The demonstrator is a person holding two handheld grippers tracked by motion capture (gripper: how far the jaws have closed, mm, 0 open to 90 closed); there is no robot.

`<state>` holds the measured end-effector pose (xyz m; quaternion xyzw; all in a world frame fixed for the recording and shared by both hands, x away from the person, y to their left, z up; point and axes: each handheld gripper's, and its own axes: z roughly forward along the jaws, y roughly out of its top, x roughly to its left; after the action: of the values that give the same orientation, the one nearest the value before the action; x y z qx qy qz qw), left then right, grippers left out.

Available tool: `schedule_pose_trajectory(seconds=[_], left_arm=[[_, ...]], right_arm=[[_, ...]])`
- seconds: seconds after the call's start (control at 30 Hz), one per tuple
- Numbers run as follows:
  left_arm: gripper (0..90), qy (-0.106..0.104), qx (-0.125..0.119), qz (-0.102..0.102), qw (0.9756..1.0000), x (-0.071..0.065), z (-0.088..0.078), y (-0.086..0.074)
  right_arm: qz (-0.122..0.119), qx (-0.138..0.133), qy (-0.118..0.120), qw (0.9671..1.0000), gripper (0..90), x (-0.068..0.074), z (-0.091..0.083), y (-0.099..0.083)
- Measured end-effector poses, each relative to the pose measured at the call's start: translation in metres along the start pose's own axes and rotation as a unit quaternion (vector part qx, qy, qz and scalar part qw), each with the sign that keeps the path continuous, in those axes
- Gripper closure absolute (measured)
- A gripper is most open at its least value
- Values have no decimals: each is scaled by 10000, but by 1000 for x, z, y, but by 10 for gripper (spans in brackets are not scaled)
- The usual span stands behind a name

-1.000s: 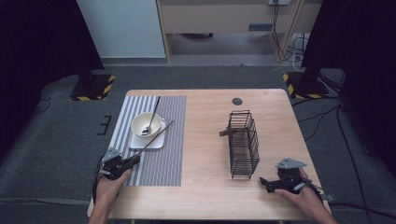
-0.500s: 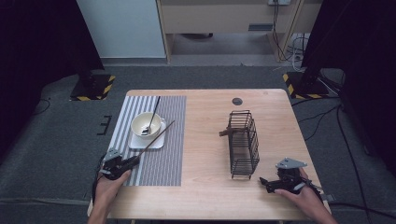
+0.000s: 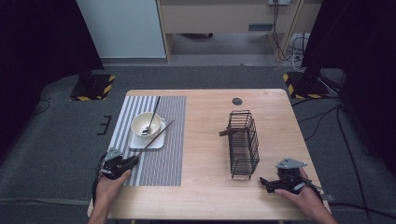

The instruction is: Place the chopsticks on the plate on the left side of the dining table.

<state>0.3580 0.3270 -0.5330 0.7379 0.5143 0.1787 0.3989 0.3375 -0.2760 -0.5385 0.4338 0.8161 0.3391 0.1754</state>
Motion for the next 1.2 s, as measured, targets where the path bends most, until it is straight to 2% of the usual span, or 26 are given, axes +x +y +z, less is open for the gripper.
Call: schedule_pose_trajectory(seconds=[0.5, 0.73, 0.87, 0.97, 1.2], left_arm=[[768, 178, 25, 177, 9997, -2, 2, 3], [699, 200, -137, 138, 9996, -2, -1, 4], [628, 292, -224, 255, 9990, -5, -3, 6], [606, 277, -231, 267, 9990, -8, -3, 8], [512, 246, -238, 448, 9984, -23, -4, 14]], right_arm=[[-8, -3, -1, 10000, 2, 0, 0, 0], [2, -1, -3, 10000, 2, 0, 0, 0], [15, 4, -1, 10000, 2, 0, 0, 0], [6, 1, -1, 10000, 2, 0, 0, 0], [-17, 3, 8, 10000, 2, 0, 0, 0]])
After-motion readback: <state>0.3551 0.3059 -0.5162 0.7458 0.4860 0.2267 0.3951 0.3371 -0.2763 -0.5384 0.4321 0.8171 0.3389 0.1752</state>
